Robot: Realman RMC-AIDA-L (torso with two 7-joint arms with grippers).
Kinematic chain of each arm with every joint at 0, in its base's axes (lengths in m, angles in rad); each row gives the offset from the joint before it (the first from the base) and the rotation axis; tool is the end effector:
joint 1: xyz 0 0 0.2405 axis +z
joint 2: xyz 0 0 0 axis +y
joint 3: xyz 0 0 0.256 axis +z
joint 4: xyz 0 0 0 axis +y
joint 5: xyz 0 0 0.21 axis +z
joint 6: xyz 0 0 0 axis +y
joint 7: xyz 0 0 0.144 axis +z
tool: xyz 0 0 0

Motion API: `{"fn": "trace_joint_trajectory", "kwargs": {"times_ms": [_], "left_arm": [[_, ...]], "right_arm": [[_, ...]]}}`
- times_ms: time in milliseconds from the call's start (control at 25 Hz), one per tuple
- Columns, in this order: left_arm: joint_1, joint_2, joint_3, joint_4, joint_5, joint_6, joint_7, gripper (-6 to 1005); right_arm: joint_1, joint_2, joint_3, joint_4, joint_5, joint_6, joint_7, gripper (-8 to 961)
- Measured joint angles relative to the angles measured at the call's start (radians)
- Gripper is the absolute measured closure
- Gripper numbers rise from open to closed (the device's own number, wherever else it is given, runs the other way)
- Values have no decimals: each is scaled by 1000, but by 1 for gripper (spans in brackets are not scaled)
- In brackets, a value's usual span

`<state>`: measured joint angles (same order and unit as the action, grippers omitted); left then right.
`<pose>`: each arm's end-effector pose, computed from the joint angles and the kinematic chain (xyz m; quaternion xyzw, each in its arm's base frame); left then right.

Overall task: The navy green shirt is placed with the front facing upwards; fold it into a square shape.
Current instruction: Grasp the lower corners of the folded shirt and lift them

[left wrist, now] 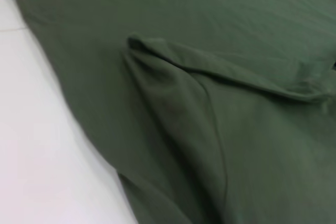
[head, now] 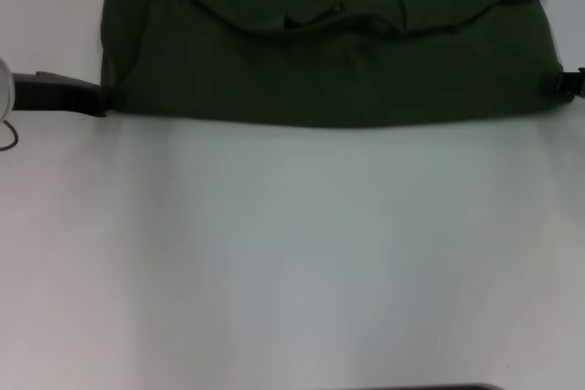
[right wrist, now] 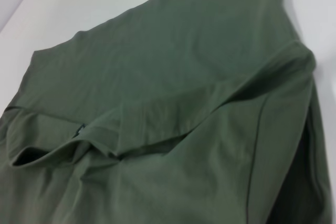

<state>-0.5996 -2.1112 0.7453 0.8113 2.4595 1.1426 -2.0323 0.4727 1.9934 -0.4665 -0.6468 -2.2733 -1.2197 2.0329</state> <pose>-0.2980 0.3804 0.0064 -0.8632 -0.4305 -0.0294 0.2622 0.3704 0.3367 0.0572 -0.7443 0.5806 0.1693 0.2834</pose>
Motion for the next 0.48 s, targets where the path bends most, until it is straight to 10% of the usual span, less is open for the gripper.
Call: {"fn": "trace_joint_trajectory", "kwargs": {"times_ms": [480], "left_arm": [[50,-11,-9,83,-5,222,4,997]], "right_arm": [[-45,-1,30,-1,2,-43,-36,908]]}}
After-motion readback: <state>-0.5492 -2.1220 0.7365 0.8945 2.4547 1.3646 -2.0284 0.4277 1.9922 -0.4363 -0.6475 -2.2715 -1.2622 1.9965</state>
